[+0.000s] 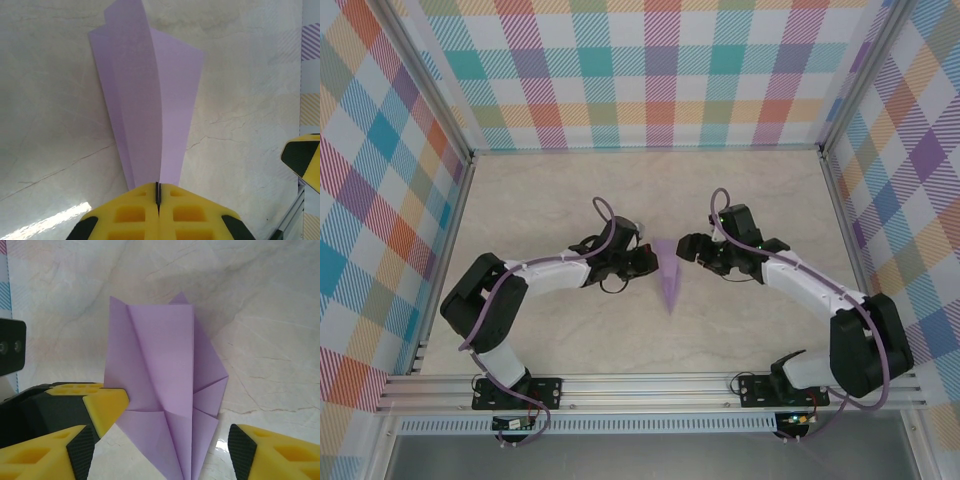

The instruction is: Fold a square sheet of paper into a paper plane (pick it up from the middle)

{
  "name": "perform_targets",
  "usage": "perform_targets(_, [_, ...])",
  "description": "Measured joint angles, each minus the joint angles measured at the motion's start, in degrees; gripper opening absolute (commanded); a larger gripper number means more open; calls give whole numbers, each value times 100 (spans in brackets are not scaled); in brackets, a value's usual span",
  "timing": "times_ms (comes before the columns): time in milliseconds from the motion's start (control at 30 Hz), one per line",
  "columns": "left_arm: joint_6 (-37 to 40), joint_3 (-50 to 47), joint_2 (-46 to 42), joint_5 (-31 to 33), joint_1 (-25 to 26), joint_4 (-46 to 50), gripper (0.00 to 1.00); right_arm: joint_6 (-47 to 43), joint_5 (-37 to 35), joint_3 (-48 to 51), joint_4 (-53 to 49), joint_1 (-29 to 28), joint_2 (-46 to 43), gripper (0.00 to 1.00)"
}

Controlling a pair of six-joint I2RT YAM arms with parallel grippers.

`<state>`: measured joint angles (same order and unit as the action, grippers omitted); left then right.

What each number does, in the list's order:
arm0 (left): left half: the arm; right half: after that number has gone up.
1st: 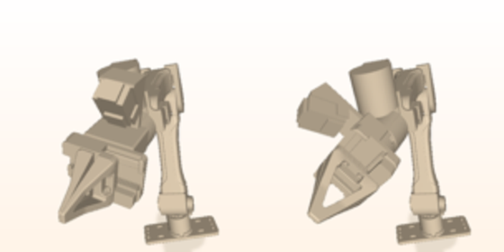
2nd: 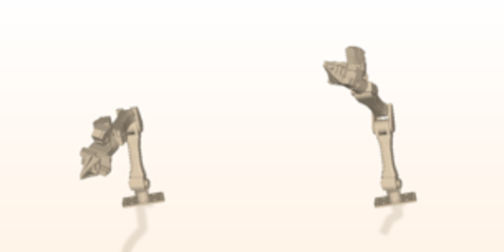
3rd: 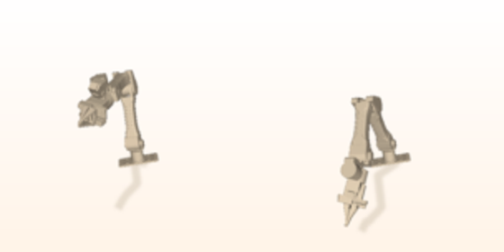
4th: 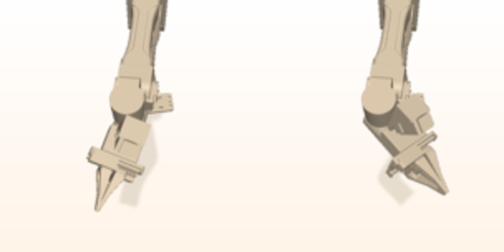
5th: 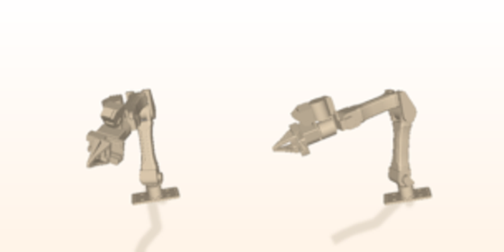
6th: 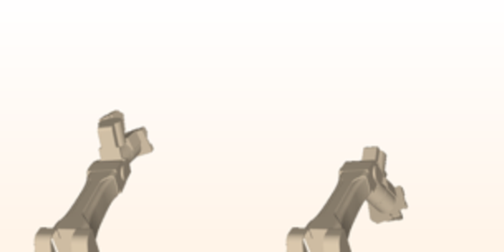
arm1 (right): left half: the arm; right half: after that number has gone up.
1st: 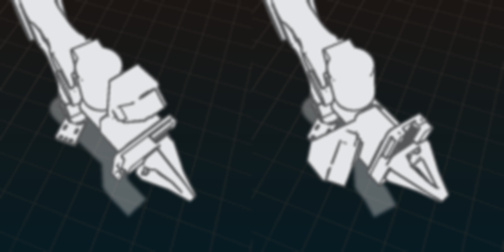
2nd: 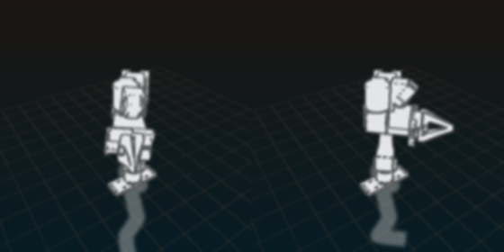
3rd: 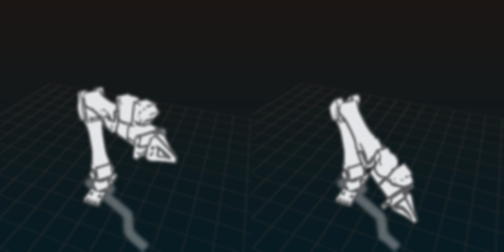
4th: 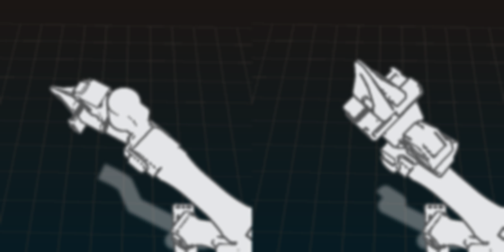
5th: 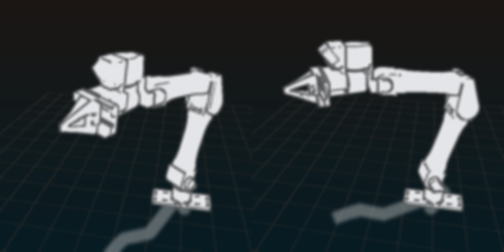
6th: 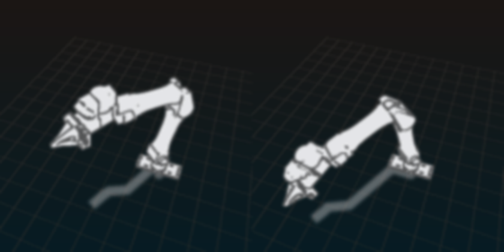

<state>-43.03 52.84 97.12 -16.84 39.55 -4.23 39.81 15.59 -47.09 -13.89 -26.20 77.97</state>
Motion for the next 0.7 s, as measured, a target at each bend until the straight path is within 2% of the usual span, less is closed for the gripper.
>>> perform_targets(400, [-282, -811, -59, 343, -133, -243, 0, -566, 66, -474, -175, -708, 1056, 56])
perform_targets(600, [-284, -898, -98, 409, -144, -264, 0, -977, -94, -892, -435, -914, 1589, 61])
perform_targets(700, [-284, -920, -98, 409, -149, -264, 0, -1141, -96, -986, -531, -922, 1716, 57])
